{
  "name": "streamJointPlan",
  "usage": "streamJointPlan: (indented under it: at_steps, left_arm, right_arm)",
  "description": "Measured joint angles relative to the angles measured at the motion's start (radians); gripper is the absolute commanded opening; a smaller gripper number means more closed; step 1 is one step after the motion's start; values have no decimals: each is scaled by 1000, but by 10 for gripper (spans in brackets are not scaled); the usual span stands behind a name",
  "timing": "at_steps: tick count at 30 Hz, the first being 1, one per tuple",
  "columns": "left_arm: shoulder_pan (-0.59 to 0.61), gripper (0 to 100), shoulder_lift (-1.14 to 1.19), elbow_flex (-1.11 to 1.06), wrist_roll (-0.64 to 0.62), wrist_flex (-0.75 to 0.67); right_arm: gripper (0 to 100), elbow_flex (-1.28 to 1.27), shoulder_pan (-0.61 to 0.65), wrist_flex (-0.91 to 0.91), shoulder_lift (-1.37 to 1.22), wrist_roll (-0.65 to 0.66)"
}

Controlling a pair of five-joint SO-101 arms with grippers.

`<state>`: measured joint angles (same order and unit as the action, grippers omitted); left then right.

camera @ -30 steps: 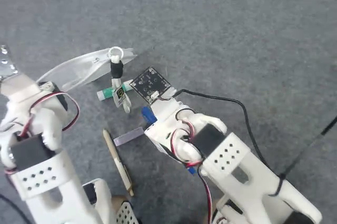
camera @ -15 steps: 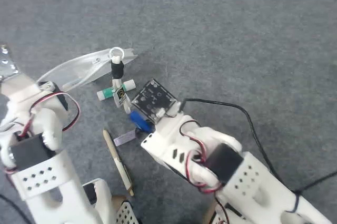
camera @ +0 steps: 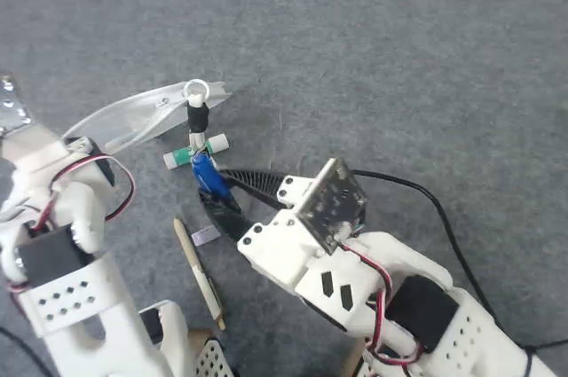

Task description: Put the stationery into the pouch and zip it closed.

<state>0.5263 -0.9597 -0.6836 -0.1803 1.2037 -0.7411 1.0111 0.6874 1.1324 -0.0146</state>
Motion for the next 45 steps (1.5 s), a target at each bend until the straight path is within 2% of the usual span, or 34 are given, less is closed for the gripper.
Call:
streamJointPlan:
  at_steps: [11, 18, 27, 31, 38, 45]
  left_arm:
    - [0, 12, 0, 0, 0, 0]
    - [0, 12, 0, 0, 0, 0]
    - [-3, 12, 0, 0, 0, 0]
    - [-55, 12, -2, 3, 0, 0]
    - [-169, 13, -3, 17, 0, 0]
    - [-238, 13, -3, 17, 0, 0]
  right_arm:
    - [6, 0, 0, -244, 0, 0]
    - [6, 0, 0, -473, 0, 3]
    - [6, 0, 0, -850, -219, 184]
    - [6, 0, 2, -962, -284, 198]
    - [6, 0, 3, -1043, -338, 198]
    - [6, 0, 2, -1227, -480, 201]
